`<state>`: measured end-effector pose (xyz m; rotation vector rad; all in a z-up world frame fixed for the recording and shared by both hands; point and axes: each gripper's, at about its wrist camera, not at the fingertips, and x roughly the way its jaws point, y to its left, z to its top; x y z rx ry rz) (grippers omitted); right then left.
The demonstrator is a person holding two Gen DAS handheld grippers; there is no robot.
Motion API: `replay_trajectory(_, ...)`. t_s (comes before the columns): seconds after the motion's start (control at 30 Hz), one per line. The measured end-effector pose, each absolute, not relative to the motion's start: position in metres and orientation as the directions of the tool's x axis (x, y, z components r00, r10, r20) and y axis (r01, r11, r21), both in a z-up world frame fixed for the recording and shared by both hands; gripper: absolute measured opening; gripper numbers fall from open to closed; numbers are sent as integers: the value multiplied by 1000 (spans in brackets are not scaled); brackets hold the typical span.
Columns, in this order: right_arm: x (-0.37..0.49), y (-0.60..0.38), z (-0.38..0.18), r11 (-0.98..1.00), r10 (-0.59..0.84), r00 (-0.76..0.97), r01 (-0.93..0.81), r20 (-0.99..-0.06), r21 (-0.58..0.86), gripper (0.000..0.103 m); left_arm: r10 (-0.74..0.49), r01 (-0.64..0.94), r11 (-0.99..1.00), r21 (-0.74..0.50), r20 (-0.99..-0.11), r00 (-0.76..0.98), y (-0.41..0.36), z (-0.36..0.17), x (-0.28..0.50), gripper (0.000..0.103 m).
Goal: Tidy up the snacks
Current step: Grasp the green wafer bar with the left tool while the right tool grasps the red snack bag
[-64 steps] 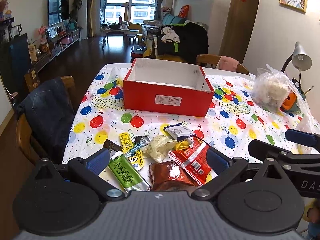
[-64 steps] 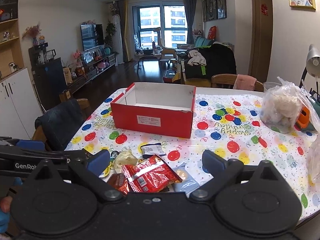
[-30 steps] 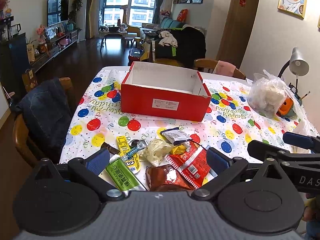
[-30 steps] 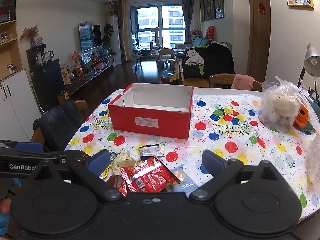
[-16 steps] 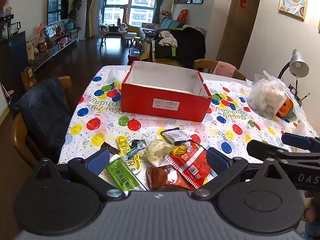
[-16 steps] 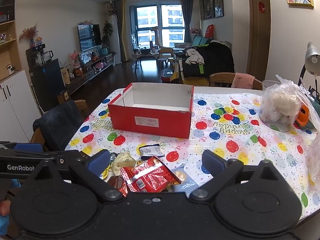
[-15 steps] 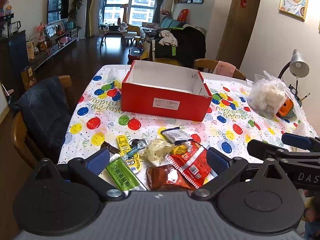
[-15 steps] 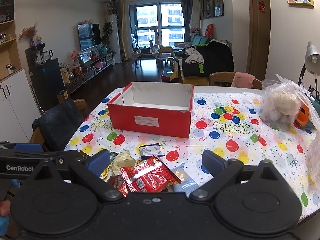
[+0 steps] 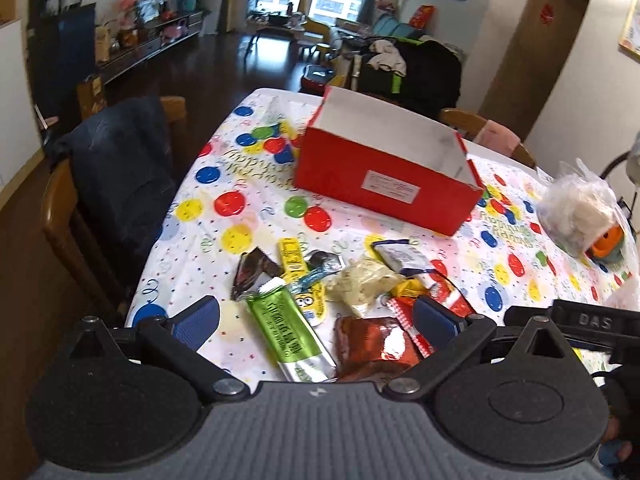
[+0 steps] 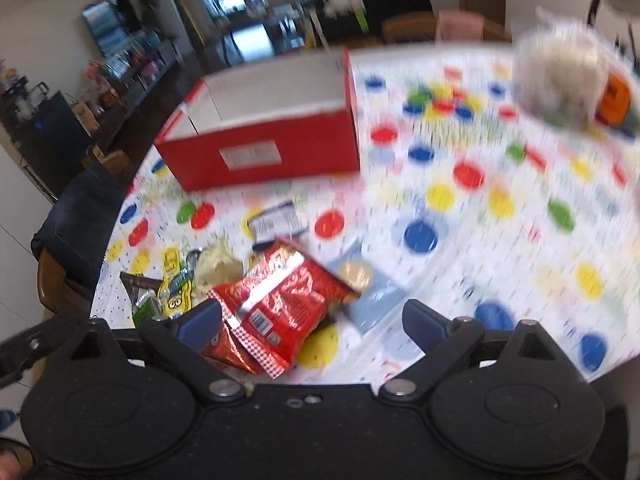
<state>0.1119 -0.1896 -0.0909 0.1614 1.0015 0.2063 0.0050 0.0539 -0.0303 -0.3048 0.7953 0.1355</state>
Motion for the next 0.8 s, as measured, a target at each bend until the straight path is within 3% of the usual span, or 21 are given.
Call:
replay_trajectory(0.5, 176, -175, -144, 878, 306, 353, 255, -884, 405, 95, 35, -333, 912, -240, -762, 646, 83, -50, 14, 103)
replay_trajectory(0.8, 190, -164, -159, 896, 267, 301, 272, -916, 350, 90, -18, -399, 874, -277, -840, 543, 99, -87, 49, 103)
